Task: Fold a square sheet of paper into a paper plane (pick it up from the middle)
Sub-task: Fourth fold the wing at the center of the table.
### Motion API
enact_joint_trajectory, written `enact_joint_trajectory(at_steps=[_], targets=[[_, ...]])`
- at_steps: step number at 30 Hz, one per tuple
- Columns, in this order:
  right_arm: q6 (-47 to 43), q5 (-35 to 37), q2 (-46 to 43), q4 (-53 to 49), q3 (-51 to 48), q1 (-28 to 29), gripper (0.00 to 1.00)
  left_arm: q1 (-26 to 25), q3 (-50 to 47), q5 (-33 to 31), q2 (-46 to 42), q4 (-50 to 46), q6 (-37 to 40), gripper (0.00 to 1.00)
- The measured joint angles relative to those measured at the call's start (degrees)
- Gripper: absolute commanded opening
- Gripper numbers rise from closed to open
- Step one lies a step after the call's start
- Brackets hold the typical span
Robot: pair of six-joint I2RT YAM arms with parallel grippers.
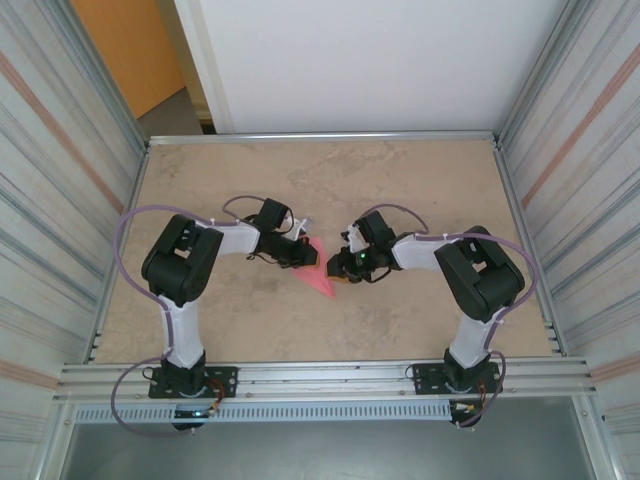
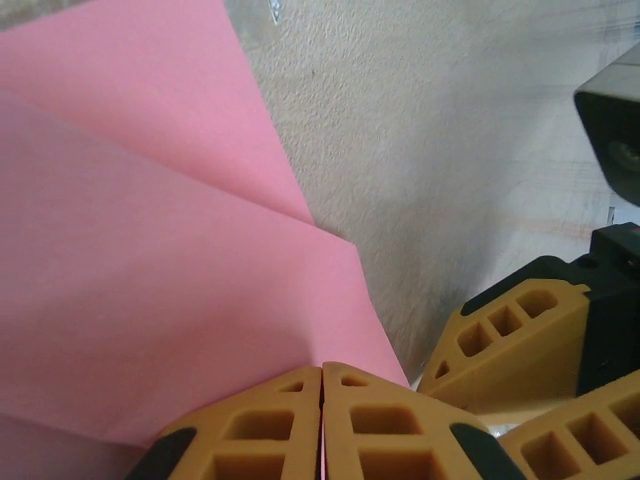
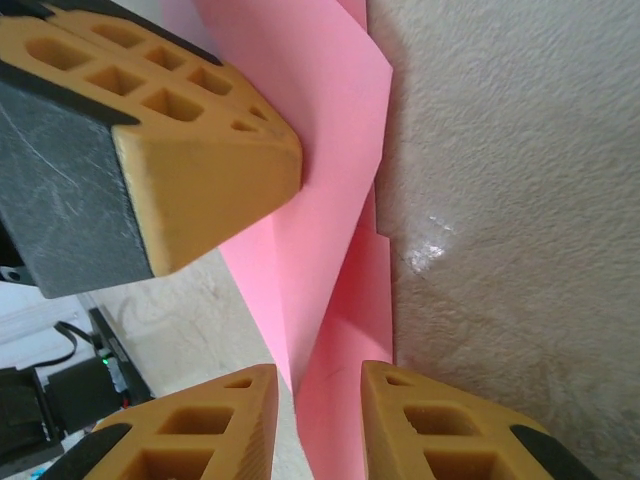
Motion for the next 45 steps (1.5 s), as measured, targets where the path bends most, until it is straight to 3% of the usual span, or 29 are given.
enact_joint_trajectory(at_steps=[9,26,38,45], targets=[[-5.92,-1.66,0.17,-2.08,-0.22,0.61,0.28,0.00,0.15,-0.96,0.02,-0.07,-1.42,0.10],[-9.09,-6.32,2.95,-1.81,-0.50,-0.87,0.14,0.85,0.15,-1.44,-0.81,0.31,-4.00,0.15],[-9.09,-9.94,4.68,-1.25,-0.42,-2.36,0.09,0.96,-4.87,-2.45,-7.93,6.73,-11.41,0.20],[-8.85,-12.74,5.97,-2.01,0.46,-3.34,0.09,-1.84,-8.81,-5.27,-10.62,10.99,-16.44,0.20]])
